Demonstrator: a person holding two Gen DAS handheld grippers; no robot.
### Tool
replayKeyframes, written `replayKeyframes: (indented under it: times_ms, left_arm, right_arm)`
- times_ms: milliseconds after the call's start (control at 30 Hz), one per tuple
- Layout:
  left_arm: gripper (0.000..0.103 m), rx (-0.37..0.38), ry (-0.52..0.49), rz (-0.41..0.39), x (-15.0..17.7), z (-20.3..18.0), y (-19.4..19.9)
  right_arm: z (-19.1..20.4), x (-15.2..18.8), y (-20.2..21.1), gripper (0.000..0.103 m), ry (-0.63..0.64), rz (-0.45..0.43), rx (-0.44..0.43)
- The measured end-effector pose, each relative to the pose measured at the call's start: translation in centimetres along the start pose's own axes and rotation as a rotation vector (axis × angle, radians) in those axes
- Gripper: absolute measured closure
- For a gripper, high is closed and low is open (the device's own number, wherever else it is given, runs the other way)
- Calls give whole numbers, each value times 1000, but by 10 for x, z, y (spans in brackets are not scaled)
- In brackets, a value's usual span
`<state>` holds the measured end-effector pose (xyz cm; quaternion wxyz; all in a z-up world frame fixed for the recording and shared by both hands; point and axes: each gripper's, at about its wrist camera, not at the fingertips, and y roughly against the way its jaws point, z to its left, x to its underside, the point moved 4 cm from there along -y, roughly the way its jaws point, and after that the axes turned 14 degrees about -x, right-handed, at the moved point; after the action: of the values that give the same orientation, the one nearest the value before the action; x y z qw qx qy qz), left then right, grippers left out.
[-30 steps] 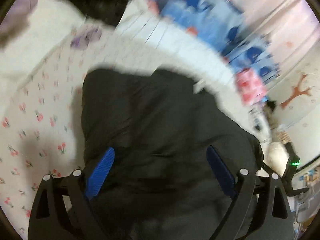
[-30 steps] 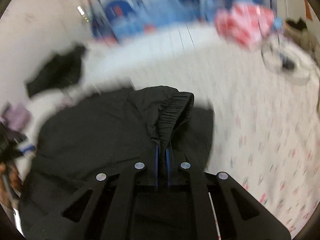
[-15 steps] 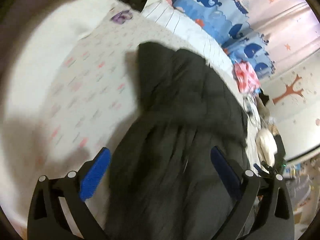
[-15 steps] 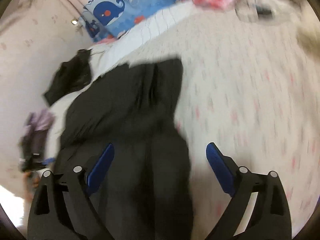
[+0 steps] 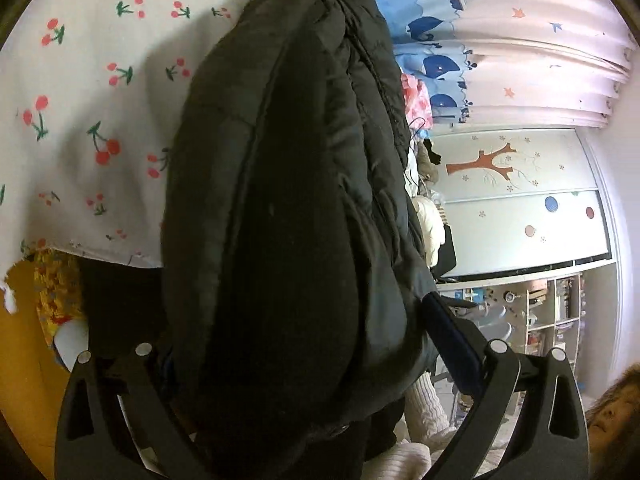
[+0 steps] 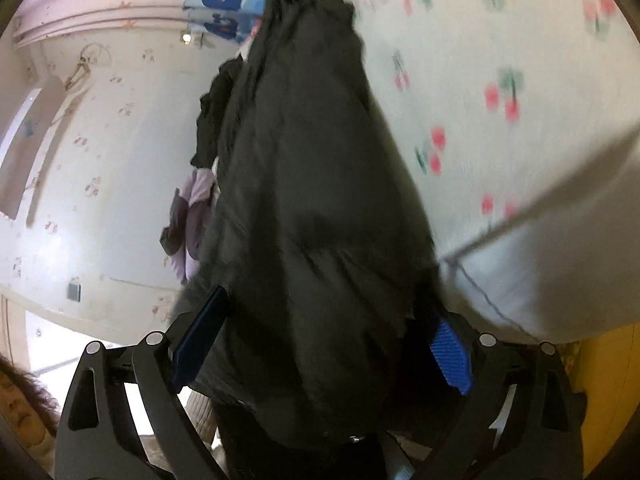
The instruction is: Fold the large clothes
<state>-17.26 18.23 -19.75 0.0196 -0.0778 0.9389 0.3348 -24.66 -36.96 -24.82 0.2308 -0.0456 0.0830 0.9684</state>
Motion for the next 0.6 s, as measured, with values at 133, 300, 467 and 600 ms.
replayKeyframes:
  times_ms: [133,300,467,600]
  left_arm:
    - [7,-60,54,-16,-1,-1,-2]
    - [44,-103,53,-31,4,-6,1]
    - [74,-113,41,-83,2,-26,15]
    - [86,-49,-29,-160,1,-67,51]
  right_arm:
    - [-7,3,-5,10,-5,-22,-64]
    - [13,12,-19,69,108,32,-100]
    - [69,13,-17,91,284,-53,-141]
    - [132,11,5,93,406,-116,-234]
